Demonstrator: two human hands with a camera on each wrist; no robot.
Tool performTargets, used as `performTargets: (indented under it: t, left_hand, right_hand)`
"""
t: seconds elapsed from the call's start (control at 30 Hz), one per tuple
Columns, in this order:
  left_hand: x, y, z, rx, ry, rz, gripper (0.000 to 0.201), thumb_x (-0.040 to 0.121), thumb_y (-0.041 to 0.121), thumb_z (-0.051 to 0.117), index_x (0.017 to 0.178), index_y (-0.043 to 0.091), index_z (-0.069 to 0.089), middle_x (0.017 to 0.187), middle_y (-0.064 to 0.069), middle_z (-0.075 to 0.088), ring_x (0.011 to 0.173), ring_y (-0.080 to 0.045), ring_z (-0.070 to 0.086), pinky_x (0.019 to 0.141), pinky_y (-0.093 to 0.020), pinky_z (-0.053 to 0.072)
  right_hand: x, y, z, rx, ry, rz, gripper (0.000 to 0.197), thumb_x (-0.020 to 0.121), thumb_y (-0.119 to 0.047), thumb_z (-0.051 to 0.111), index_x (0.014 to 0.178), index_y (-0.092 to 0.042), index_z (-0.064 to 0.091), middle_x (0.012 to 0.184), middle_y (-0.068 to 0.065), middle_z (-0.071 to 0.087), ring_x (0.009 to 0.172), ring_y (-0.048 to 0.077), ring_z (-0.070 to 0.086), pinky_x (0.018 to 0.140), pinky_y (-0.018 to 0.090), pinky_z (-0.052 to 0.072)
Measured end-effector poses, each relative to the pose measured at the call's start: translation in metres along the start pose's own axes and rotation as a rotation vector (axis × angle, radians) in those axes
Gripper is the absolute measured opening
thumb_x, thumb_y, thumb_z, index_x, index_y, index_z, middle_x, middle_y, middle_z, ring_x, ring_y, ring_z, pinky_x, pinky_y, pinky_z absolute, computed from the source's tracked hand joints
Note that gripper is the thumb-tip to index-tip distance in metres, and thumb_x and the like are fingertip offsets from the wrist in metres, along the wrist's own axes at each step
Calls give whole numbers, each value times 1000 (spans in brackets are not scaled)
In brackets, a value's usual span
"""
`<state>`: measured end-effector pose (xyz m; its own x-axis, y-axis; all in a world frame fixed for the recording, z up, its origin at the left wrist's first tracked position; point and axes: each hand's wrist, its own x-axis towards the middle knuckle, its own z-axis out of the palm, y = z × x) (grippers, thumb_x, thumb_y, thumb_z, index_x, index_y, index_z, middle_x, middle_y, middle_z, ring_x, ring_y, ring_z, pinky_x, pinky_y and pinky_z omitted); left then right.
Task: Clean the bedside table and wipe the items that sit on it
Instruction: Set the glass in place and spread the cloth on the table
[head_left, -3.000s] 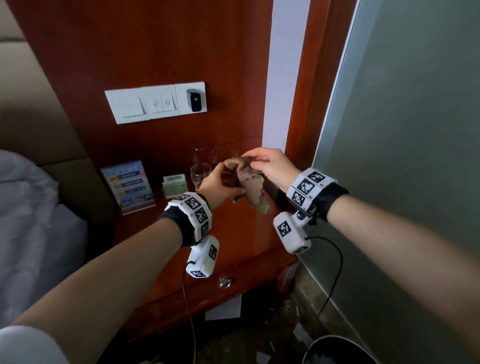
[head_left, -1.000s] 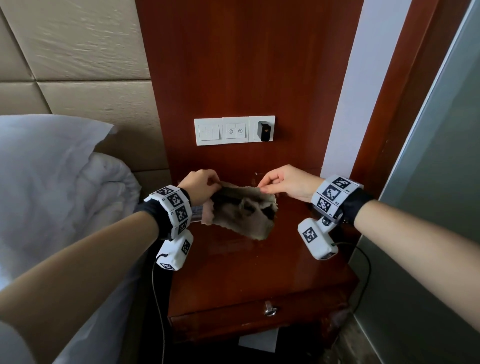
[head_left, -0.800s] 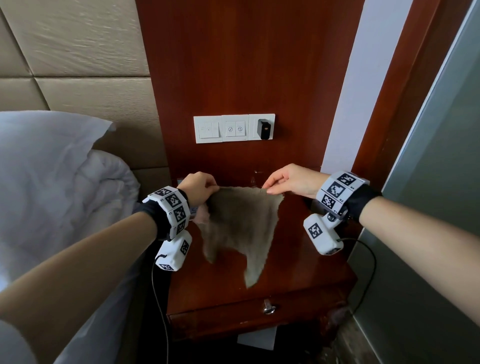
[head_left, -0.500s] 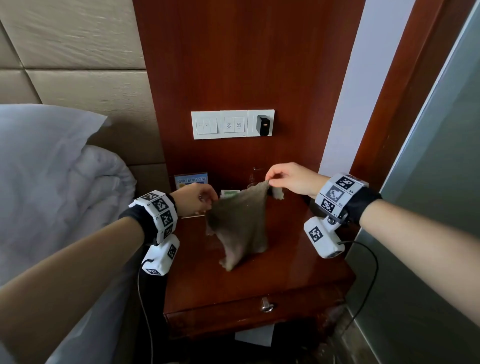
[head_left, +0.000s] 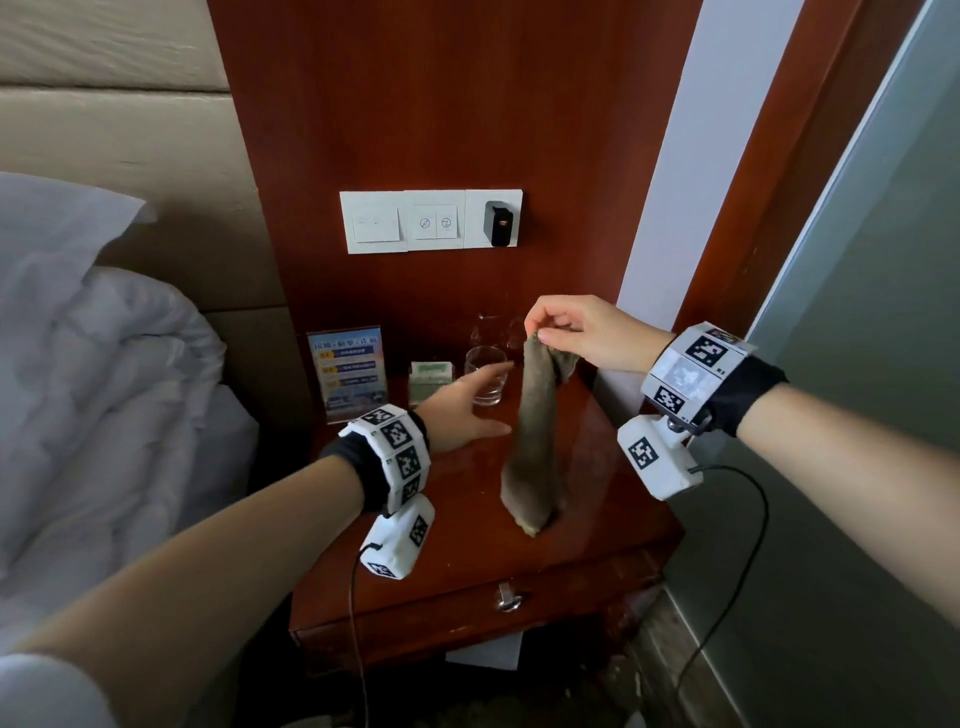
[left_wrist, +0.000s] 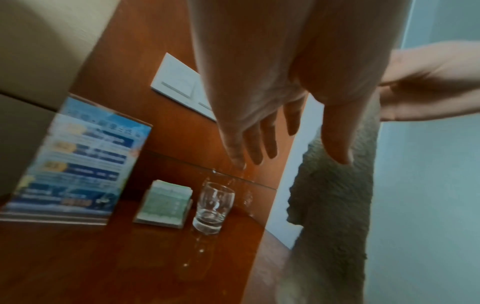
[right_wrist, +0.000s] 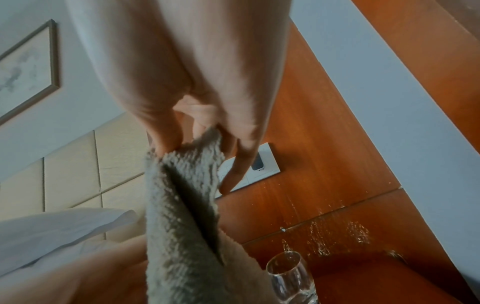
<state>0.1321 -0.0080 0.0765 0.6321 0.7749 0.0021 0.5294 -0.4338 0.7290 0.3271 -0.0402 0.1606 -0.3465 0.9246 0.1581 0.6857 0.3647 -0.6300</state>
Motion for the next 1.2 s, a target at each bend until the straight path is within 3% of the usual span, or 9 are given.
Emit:
performTargets:
  t: [0.1, 0.23, 0.4, 0.5, 0.57, 0.67, 0.8, 1.07, 1.2]
  left_hand:
    - [13, 7, 9, -56, 29, 113, 82, 75, 7, 68, 145, 26, 29, 137, -9, 49, 129, -22, 45, 109, -39, 38]
    - [20, 11, 7, -37, -39, 142, 55, 73, 12, 74, 125, 11, 54, 122, -7, 61, 117, -22, 55, 103, -42, 43]
    - [12, 5, -14, -49, -46, 106, 30, 75, 13, 77, 101, 14, 63, 93, 13, 61, 90, 1, 55, 79, 0, 39]
    - [7, -1, -29, -12, -24, 82, 25, 76, 10, 75, 80, 26, 56, 82, 13, 60, 81, -4, 57, 80, -22, 44]
    - [10, -3, -43, 66, 55, 32, 24, 77, 13, 75, 81, 26, 55, 86, 8, 61, 86, -12, 60, 81, -30, 46]
    - [18, -1, -70, 164, 314, -6, 26, 78, 14, 74, 101, 14, 62, 98, -1, 62, 95, -18, 58, 83, -27, 44]
    - [18, 1, -95, 224, 464, 26, 23, 81, 11, 70, 103, 10, 64, 95, -1, 61, 91, -16, 55, 81, -27, 44]
    - [-22, -53, -54, 366, -62, -124, 18, 86, 15, 65, 104, 18, 61, 98, 4, 56, 95, -16, 55, 86, -31, 45]
    - [-50, -67, -27, 405, -353, -156, 16, 89, 15, 61, 93, 29, 54, 91, 9, 56, 83, -7, 53, 79, -23, 41]
  right_hand:
    - [-5, -2, -5, 5, -29, -27, 25, 93, -1, 48, 85, -24, 56, 89, 11, 61, 80, 15, 54, 73, 15, 40]
    - [-8, -4, -12, -9, -57, -31, 18, 92, -1, 50, 90, -15, 60, 84, -6, 59, 78, 5, 52, 70, 6, 39]
    - [-8, -1, -28, -24, 21, -25, 15, 93, -2, 50, 94, -11, 62, 89, 2, 62, 86, 23, 57, 75, 9, 40]
    - [-1, 7, -28, -71, 37, 1, 14, 92, -4, 51, 93, -13, 62, 95, 20, 65, 91, 40, 58, 81, 27, 42]
    - [7, 13, -28, -89, 95, 19, 16, 92, -4, 51, 90, -15, 61, 90, 8, 65, 85, 29, 61, 83, 30, 42]
    - [20, 18, -32, -80, 283, 40, 16, 92, -4, 49, 90, -17, 60, 81, -12, 58, 78, 5, 56, 80, 22, 42]
    - [24, 23, -25, -12, 397, 51, 13, 93, -7, 49, 95, -12, 61, 84, -10, 58, 80, 3, 54, 77, 14, 41]
    - [-8, 65, 48, -41, -48, 196, 14, 92, -8, 54, 91, -21, 60, 82, -11, 62, 80, 7, 59, 84, 27, 46]
    - [-30, 74, 83, -50, -363, 325, 12, 92, -9, 55, 99, -13, 63, 68, 24, 55, 61, 12, 48, 64, 26, 39]
